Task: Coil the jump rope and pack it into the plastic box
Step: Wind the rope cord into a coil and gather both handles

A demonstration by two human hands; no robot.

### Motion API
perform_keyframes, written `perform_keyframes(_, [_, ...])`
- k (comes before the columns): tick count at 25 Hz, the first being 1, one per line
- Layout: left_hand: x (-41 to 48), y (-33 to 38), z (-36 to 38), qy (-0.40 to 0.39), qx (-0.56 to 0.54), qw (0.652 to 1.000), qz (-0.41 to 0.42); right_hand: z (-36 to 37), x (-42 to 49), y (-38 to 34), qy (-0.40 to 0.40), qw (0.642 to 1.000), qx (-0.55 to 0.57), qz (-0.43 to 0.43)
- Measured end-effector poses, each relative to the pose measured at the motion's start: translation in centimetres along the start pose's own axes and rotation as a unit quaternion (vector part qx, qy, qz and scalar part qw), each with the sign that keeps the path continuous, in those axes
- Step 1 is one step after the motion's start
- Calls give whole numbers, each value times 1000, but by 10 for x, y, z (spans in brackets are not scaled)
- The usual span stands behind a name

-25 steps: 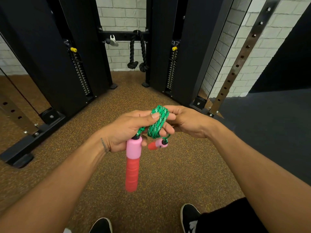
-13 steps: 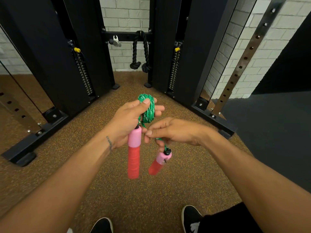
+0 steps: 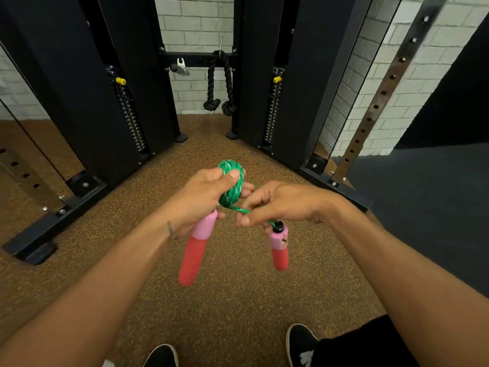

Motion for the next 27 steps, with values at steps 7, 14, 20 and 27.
perform_keyframes(7, [9, -11, 0, 36, 241, 969, 45, -3, 1, -1, 110, 990, -13, -86])
perform_keyframes(14, [1, -8, -6, -118, -11, 990, -70, -11, -3, 4, 181, 976, -44, -109])
perform_keyframes(20, [2, -8, -16, -214, -52, 972, -81, -6, -1, 4, 121, 982, -74, -124])
perform_keyframes(27, [-2, -11, -18, -292, -32, 952, -85, 1, -2, 2, 20, 997, 16, -75])
Point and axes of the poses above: each hand's wrist, its own x-axis towards the middle knuckle, its own z-axis out of the palm, y = z × x, the point moved 1 cm from there along x, towards the middle knuckle, and after that the axes turned 4 degrees about y, right-handed, at the moved point
